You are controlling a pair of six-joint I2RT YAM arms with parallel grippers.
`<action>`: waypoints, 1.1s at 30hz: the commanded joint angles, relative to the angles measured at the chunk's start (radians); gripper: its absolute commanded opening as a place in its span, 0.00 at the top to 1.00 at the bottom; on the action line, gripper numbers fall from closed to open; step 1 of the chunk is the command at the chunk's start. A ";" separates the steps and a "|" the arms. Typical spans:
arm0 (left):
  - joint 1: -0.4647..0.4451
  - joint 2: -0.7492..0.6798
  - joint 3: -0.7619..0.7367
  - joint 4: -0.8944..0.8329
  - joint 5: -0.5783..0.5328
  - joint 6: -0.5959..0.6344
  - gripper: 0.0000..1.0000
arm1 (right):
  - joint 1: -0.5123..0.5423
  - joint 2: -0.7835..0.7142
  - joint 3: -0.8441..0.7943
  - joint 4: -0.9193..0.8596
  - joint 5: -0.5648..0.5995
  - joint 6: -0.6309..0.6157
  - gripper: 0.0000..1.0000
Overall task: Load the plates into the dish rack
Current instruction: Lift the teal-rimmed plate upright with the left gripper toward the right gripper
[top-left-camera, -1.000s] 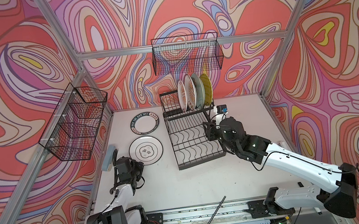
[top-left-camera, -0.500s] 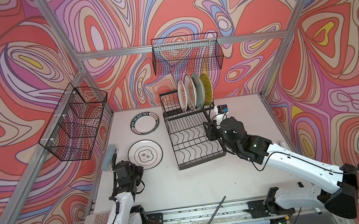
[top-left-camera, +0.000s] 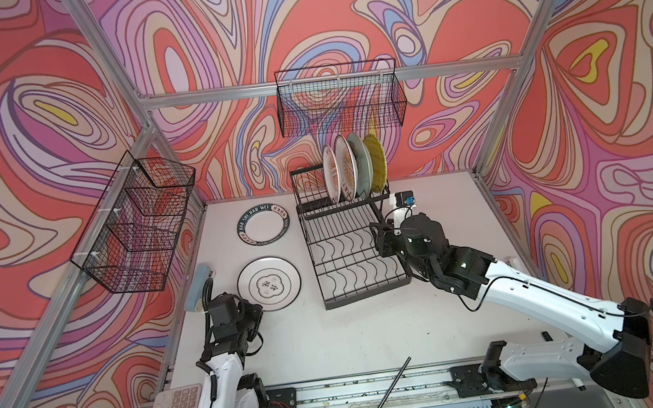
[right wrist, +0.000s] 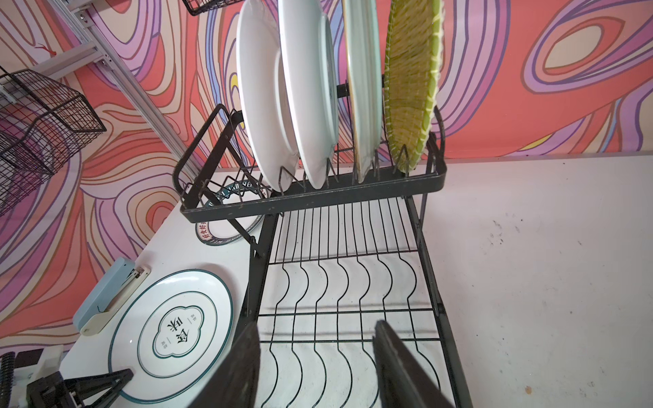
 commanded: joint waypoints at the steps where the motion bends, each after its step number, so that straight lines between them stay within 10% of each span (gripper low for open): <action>1: 0.001 -0.051 0.056 -0.035 0.012 0.023 1.00 | 0.004 0.009 0.005 -0.007 0.013 0.008 0.47; 33: 0.000 -0.102 0.165 0.012 0.273 0.086 1.00 | 0.003 0.083 0.023 0.010 -0.063 -0.009 0.46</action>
